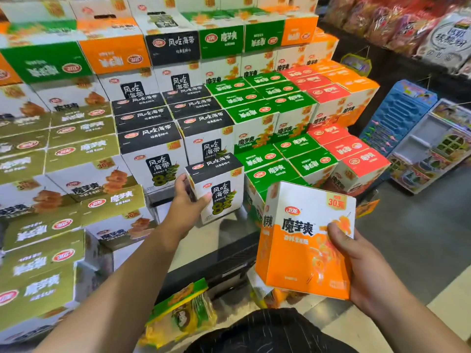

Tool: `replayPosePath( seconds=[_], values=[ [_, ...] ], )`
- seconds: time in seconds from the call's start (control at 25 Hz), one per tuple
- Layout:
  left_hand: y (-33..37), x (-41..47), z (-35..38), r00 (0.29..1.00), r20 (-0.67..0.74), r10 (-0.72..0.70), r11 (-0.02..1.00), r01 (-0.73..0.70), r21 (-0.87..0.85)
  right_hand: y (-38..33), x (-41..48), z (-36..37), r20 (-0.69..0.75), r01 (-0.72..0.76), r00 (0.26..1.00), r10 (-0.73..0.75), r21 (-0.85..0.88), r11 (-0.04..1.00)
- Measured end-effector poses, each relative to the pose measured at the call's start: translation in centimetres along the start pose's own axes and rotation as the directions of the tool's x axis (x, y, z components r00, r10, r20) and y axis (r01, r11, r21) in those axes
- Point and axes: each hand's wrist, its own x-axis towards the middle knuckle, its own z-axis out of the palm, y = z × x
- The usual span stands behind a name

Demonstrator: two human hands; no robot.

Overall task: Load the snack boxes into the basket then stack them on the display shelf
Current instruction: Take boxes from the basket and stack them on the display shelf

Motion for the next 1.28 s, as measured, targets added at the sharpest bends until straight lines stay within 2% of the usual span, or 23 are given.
replayPosePath(
  seconds=[0.4, 0.68, 0.88, 1.0, 1.16, 1.28],
  values=[
    [-2.3, 1.6, 0.8, 0.993, -0.07, 0.1, 0.983, -0.087, 0.163, -0.9, 0.9, -1.0, 0.0, -0.025, 1.0, 0.025, 0.044, 0.999],
    [-2.0, 1.5, 1.7, 0.972, -0.164, 0.169, 0.894, -0.081, 0.442, -0.1, 0.9, -0.6, -0.02, 0.006, 1.0, -0.005, 0.062, 0.998],
    [-2.0, 1.5, 1.9, 0.958, -0.221, 0.184, 0.902, -0.075, 0.426, 0.8, 0.4, -0.5, -0.03, 0.022, 0.999, -0.02, 0.066, 0.998],
    [-2.4, 1.5, 1.4, 0.967, -0.197, 0.163, 0.897, -0.062, 0.437, 1.5, -0.2, -0.5, -0.035, 0.022, 0.999, -0.02, 0.055, 0.998],
    [-1.8, 1.2, 1.0, 0.982, -0.173, 0.078, 0.946, -0.018, 0.324, 2.1, -0.7, -0.4, -0.049, 0.052, 0.998, -0.049, 0.07, 0.996],
    [0.6, -1.4, 2.1, 0.965, -0.217, 0.147, 0.933, -0.063, 0.353, 2.3, -1.2, -0.1, -0.064, 0.069, 0.996, -0.064, 0.082, 0.994]
  ],
)
